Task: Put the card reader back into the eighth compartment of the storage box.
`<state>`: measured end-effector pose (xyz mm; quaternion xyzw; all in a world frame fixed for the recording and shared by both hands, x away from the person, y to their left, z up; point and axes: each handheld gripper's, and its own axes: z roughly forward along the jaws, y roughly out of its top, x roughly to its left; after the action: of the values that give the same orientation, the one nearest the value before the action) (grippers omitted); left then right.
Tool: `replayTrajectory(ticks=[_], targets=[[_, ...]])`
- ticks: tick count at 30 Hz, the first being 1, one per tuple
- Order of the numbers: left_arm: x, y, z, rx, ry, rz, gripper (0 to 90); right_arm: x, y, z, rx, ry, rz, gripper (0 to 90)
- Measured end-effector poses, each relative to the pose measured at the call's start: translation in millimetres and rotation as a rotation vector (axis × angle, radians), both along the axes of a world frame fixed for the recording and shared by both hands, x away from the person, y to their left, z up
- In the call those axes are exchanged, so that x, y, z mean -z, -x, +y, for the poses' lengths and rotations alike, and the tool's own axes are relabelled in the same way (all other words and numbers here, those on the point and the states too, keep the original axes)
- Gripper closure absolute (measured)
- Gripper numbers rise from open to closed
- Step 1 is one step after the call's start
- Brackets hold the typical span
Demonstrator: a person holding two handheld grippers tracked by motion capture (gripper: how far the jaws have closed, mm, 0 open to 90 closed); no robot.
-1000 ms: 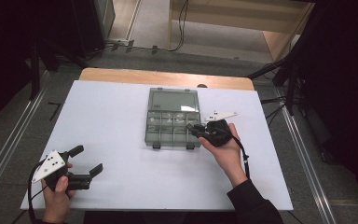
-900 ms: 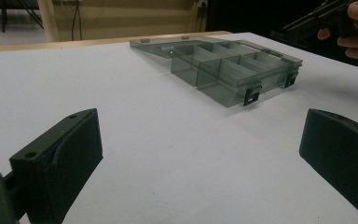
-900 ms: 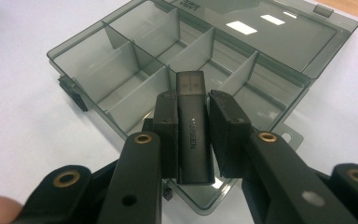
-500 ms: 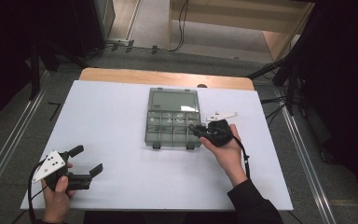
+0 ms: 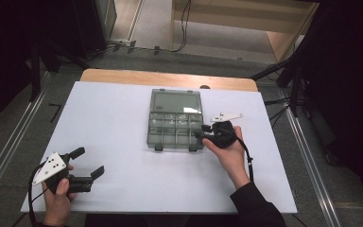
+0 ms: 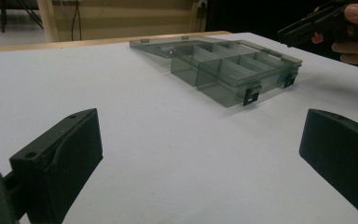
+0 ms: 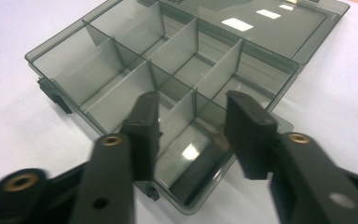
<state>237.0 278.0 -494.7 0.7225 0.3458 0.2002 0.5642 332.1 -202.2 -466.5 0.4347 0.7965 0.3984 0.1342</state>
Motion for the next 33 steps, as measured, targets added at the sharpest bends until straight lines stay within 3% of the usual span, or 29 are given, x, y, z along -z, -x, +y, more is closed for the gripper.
replayTrajectory(ticks=[9,11,15,16,18,25,33], targets=[[-0.7,-0.7,-1.0,0.002,-0.003,-0.002,0.0,-4.4,1.4,-4.0,0.025,-0.057,-0.023,12.5],[-2.1,-2.1,-1.1,0.009,0.005,0.004,0.0,-4.5,1.2,-4.4,0.011,-0.087,-0.013,10.7],[-6.6,-4.7,-5.1,0.019,-0.009,-0.006,0.0,-3.8,1.6,-3.7,0.039,-0.075,-0.011,6.4],[-7.8,-5.2,-6.8,0.024,-0.002,-0.004,0.0,-3.5,1.4,-4.1,0.032,-0.083,-0.008,0.7],[-9.6,-6.9,-9.8,0.028,-0.004,-0.006,0.0,-3.7,1.7,-5.0,0.007,-0.104,-0.012,0.0],[-17.9,-12.6,-17.6,0.04,-0.009,-0.005,0.0,-6.0,3.4,-6.4,0.02,-0.09,-0.039,0.0],[-25.8,-24.4,-28.8,0.05,-0.036,0.008,0.0,-6.5,3.7,-18.3,0.039,-0.124,-0.044,0.0]])
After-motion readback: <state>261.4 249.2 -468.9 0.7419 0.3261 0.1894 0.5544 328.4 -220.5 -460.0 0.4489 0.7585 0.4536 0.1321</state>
